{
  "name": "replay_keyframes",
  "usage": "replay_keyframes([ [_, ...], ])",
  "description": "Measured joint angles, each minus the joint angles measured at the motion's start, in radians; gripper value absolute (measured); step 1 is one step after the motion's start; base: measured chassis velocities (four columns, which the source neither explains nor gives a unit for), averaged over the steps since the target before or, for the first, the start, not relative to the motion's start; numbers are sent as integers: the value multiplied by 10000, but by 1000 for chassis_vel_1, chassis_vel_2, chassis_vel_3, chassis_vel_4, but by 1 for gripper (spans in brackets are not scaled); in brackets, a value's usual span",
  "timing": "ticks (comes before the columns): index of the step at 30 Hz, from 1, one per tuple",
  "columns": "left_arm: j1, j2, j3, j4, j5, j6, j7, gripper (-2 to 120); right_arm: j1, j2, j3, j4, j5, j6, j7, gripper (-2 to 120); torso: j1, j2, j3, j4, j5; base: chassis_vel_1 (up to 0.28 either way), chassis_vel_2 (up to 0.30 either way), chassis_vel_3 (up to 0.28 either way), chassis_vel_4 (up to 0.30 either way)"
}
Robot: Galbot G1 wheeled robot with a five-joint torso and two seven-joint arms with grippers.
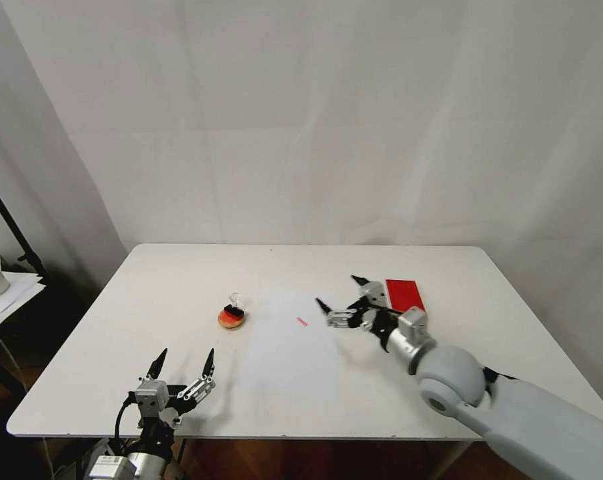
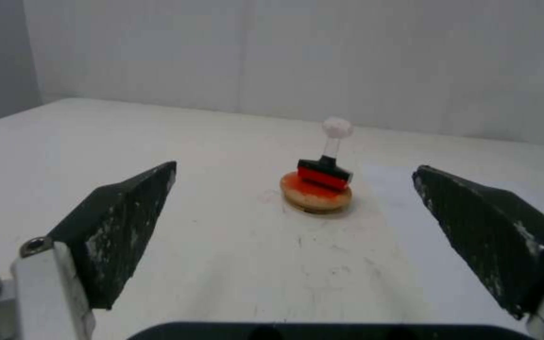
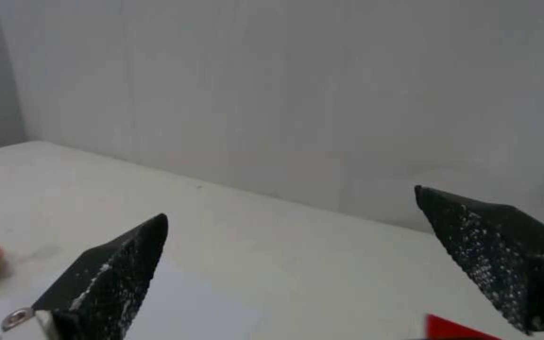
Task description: Pick up the stamp from the ink pad and place it onto another ink pad.
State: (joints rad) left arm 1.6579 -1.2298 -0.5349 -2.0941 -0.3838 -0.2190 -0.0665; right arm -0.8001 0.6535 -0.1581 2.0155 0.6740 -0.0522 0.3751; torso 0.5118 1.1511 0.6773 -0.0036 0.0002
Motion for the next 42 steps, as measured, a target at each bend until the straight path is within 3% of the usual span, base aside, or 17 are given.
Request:
replay_keyframes([
  [3, 2, 0, 0, 0, 0, 0, 0, 100, -748, -11, 693, 116, -319, 202, 99, 100, 0, 0, 0, -1, 0, 0, 0, 0, 0],
  [4, -2, 0, 0, 0, 0, 0, -1, 100, -2393, 125, 2177, 356, -916, 666, 286, 100, 1, 0, 0, 0, 2, 0, 0, 0, 0],
  [6, 0, 0, 0, 0, 0, 0, 0, 100, -4142, 517, 3567, 619, -1492, 1285, 526, 100, 0, 0, 0, -2, 1, 0, 0, 0, 0],
  [7, 0, 0, 0, 0, 0, 0, 0, 100, -4142, 517, 3567, 619, -1492, 1285, 526, 100, 0, 0, 0, -2, 1, 0, 0, 0, 0],
  [11, 1, 1, 0, 0, 0, 0, -1, 100, -6771, 1775, 5320, 874, -2635, 2466, 646, 100, -2, 0, -1, -6, 3, 0, 0, 0, 0],
  [12, 1, 1, 0, 0, 0, 0, -1, 100, -6771, 1775, 5320, 874, -2635, 2466, 646, 100, -2, 0, -1, -6, 3, 0, 0, 0, 0],
  [14, 1, 0, -1, 0, 0, 0, -2, 100, -7714, 2478, 5808, 916, -3194, 3068, 642, 100, -2, 0, -1, -2, 2, 0, 0, 0, 0],
  [23, 0, 0, 0, 0, 0, 0, -1, 100, -9228, 3588, 6077, 962, -3526, 3832, 193, 100, 0, 0, 0, 0, -3, 0, 0, 0, 0],
  [42, 0, 0, 0, 0, 0, 0, -1, 100, -9294, 3525, 5987, 866, -3422, 4018, -110, 100, 2, -1, 1, -1, -2, 0, 0, 0, 0],
])
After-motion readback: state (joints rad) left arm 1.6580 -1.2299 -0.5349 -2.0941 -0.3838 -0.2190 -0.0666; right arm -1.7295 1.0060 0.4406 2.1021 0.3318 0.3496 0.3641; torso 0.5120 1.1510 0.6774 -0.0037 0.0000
